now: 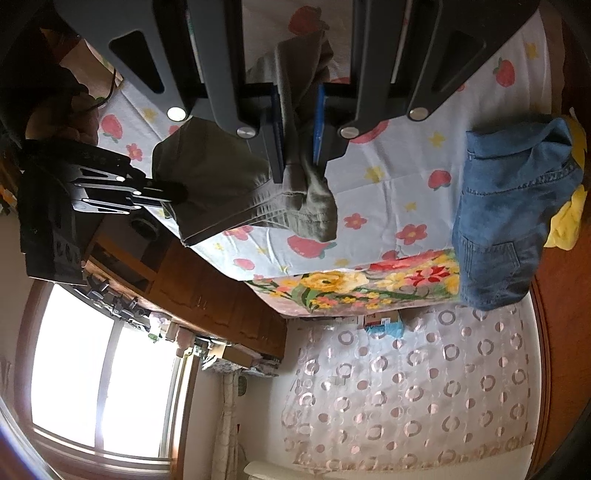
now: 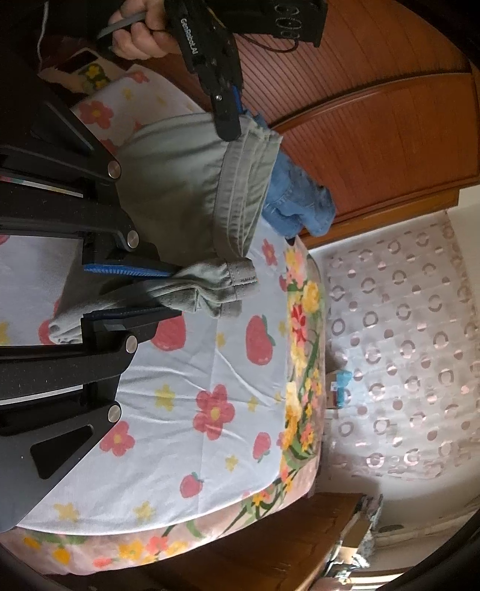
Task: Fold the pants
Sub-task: 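Grasp the pants waistband with the left tool while the right tool lifts them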
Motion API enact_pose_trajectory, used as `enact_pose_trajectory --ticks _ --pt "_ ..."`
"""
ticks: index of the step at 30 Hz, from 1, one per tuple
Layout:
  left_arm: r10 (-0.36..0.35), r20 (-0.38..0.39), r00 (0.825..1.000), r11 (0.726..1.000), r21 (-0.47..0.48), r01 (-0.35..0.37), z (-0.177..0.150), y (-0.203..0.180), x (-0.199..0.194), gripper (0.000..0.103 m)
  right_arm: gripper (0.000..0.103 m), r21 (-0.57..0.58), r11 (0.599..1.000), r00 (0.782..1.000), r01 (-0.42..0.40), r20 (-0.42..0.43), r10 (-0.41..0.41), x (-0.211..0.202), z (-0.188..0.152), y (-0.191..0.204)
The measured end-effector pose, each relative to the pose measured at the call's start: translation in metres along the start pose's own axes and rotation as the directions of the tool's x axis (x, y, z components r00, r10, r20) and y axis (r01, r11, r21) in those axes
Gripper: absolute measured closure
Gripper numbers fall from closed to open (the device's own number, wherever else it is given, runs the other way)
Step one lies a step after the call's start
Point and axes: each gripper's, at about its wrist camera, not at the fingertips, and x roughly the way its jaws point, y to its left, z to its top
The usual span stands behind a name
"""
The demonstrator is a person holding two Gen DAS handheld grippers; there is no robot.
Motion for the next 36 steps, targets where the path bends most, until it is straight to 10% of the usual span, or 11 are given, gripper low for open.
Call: enact_pose_trajectory --ticks 36 --pt "0.07 0.164 0.984 0.997 0.029 -0.076 0.053 0.01 -0.057 0.092 0.092 -0.203 0.978 0.985 0.055 0.172 -0.02 -0.038 0.082 0.034"
